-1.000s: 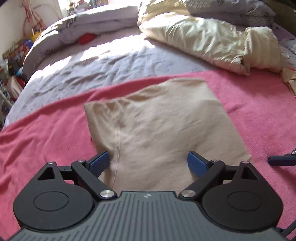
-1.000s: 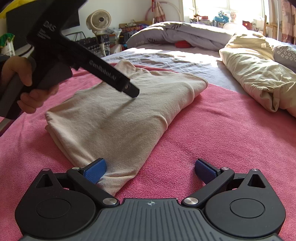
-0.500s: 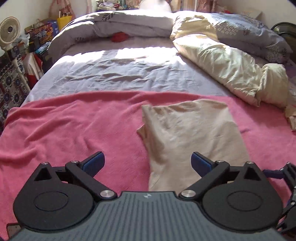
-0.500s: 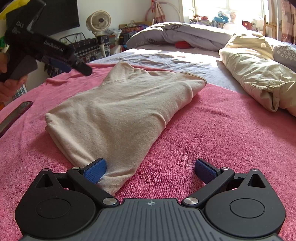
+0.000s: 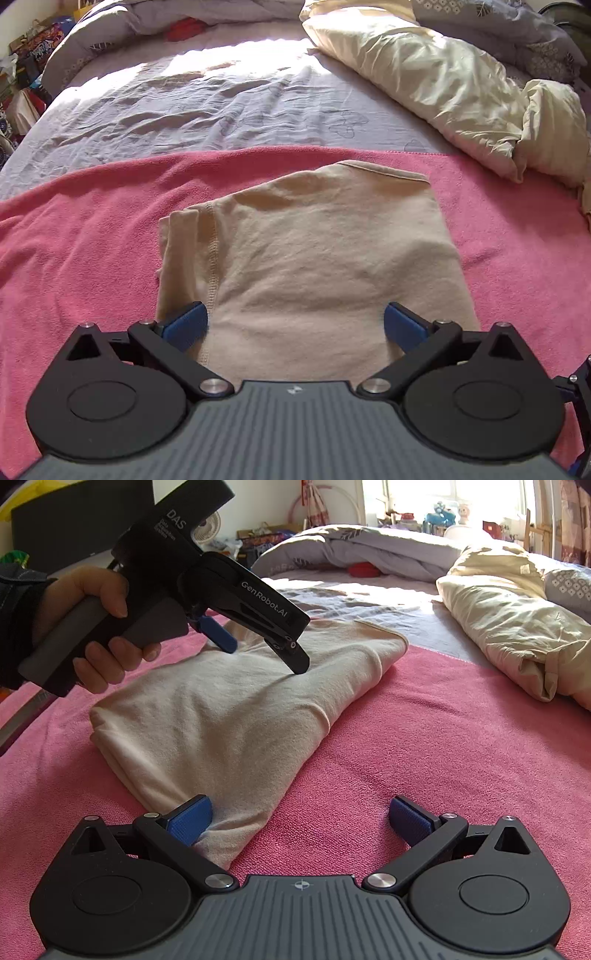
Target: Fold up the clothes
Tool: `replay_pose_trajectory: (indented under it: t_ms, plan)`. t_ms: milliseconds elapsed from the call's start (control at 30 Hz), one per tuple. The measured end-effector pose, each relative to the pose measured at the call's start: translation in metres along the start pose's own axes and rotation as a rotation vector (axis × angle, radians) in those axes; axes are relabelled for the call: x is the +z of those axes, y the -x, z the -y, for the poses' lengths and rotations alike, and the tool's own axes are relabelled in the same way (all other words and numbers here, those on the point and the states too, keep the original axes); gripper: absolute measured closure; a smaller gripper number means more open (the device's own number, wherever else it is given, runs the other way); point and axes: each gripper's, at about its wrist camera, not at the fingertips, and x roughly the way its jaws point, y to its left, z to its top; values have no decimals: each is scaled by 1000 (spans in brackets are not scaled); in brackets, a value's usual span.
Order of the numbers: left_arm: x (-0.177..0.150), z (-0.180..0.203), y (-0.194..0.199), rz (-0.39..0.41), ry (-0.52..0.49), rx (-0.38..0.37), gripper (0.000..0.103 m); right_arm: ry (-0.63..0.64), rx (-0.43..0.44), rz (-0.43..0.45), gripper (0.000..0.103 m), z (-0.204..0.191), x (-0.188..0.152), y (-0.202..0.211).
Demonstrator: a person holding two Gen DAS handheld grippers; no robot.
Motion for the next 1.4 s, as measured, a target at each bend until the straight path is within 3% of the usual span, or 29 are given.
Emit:
replay_pose_trajectory:
  t_ms: [167, 567, 1000, 1400]
  plan:
    - [0, 5, 0, -89, 41, 53, 0, 0, -1, -1, 0, -1, 0, 0]
    - [-6, 9, -9, -68, 45, 82, 0, 2, -1, -1, 0, 1, 1, -1]
    - [-13, 9, -10, 10, 19, 76, 0, -4, 8, 1, 0, 3, 2, -1]
    - [-40, 12, -5, 191, 10, 90, 0, -7, 12, 6, 0, 2, 1, -3]
